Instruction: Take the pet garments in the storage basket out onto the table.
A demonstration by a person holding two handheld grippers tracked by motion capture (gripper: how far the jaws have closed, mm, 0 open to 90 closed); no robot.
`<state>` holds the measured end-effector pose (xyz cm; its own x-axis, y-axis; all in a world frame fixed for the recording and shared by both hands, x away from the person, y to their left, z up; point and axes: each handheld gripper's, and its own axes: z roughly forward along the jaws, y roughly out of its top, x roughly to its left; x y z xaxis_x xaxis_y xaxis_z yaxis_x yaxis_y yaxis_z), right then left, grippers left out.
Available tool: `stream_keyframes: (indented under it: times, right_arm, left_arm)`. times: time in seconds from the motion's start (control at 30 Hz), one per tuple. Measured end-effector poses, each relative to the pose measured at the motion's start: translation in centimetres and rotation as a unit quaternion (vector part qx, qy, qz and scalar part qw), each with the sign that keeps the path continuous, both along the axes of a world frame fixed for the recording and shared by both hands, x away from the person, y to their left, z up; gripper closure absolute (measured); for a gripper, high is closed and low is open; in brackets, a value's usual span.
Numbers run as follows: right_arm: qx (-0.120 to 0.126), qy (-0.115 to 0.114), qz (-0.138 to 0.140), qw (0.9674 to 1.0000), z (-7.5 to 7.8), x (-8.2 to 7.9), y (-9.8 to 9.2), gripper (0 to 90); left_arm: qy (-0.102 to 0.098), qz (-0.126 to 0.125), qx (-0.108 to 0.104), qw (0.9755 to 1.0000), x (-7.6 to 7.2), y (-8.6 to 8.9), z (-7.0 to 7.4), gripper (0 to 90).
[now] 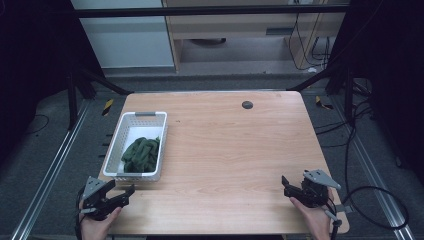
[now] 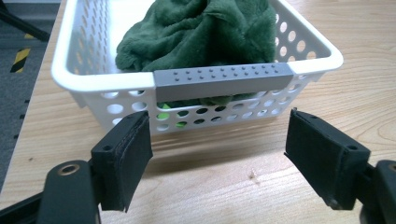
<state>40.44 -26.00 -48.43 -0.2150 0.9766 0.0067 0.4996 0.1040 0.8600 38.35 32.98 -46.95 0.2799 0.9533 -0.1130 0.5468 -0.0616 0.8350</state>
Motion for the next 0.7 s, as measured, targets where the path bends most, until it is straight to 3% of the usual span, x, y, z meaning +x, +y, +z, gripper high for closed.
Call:
stream_keyframes:
  times: [0.23, 0.4, 0.7]
  right_arm:
    - [0.021, -0.001, 0.008, 0.9997, 0.3, -0.4, 0.4, 16.4]
    - [0.003, -0.009, 0.005, 0.9999, 0.5, -0.6, 0.6, 16.0]
    - [0.006, -0.005, 0.004, 1.0, 0.4, -0.6, 0.4, 14.2]
  left_arm:
    - [-0.015, 0.007, 0.0, 0.9999, -0.5, 0.1, 1.0, 22.1]
    - [-0.023, 0.002, -0.005, 0.9997, -0.8, 0.3, 2.1, 22.1]
    - [-0.025, -0.007, -0.001, 0.9997, -0.7, 0.3, 3.4, 22.3]
